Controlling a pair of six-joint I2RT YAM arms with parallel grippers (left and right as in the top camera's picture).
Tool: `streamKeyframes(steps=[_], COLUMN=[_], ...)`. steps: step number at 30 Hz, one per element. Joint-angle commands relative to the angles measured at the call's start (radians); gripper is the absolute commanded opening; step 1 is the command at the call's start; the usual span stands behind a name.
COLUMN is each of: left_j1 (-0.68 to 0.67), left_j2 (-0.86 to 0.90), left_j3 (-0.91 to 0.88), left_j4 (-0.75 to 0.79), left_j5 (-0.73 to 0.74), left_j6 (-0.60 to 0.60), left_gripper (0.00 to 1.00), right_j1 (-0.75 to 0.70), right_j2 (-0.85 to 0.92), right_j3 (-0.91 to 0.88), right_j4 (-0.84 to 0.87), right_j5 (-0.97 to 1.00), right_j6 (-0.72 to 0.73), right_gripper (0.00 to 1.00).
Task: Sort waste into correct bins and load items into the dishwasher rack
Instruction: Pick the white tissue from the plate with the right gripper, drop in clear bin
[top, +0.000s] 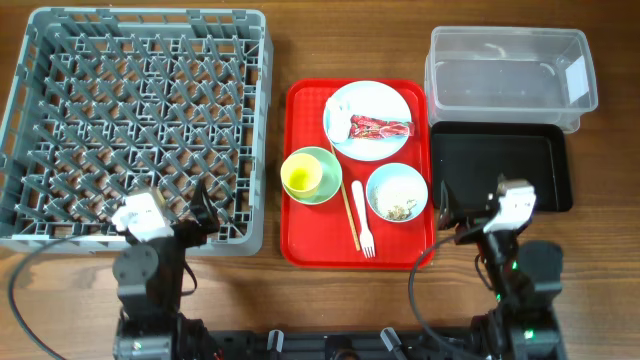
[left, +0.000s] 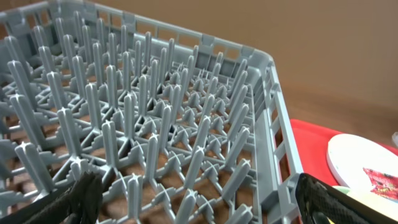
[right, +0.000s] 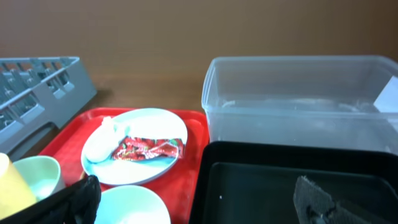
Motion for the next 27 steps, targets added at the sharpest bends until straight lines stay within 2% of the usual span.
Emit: streamKeyframes(steps=[1, 4, 8, 10, 15, 19, 22, 27], left_j1=[0.005, 0.005, 0.005, 0.005, 0.005, 0.005, 0.005, 0.005], left_j2=[0.203, 0.39, 0.531, 0.576, 0.585, 0.585, 0.585, 0.585], left_j3=[0.17, 0.337, 0.49, 0.542, 0.545, 0.545, 0.545, 0.545], left_j4=[-0.068, -0.204, -0.341, -0.388, -0.395, -0.394, -0.394, -0.394], left_j5=[-0.009, -0.008, 0.023, 0.046, 0.048, 0.048, 0.071, 0.071], left_j6=[0.002, 0.002, 0.002, 0.002, 0.002, 0.001, 0.001, 0.001], left_gripper=[1.0, 1.0, 1.0, 1.0, 1.0, 1.0, 1.0, 1.0], right_j1=[0.004, 0.004, 0.004, 0.004, 0.004, 0.005, 0.048, 0.197], right_j2=[0.195, 0.439, 0.703, 0.81, 0.89, 0.89, 0.901, 1.041], right_j3=[0.181, 0.381, 0.64, 0.761, 0.803, 0.803, 0.85, 1.055], right_j4=[-0.068, -0.207, -0.459, -0.549, -0.551, -0.423, -0.406, -0.52], right_j5=[0.009, -0.06, -0.093, -0.117, -0.227, -0.354, -0.293, -0.121], right_j6=[0.022, -0.047, -0.169, -0.151, -0.018, 0.031, 0.101, 0.098], right_gripper=[1.0, 1.0, 1.0, 1.0, 1.0, 1.0, 0.99, 0.99])
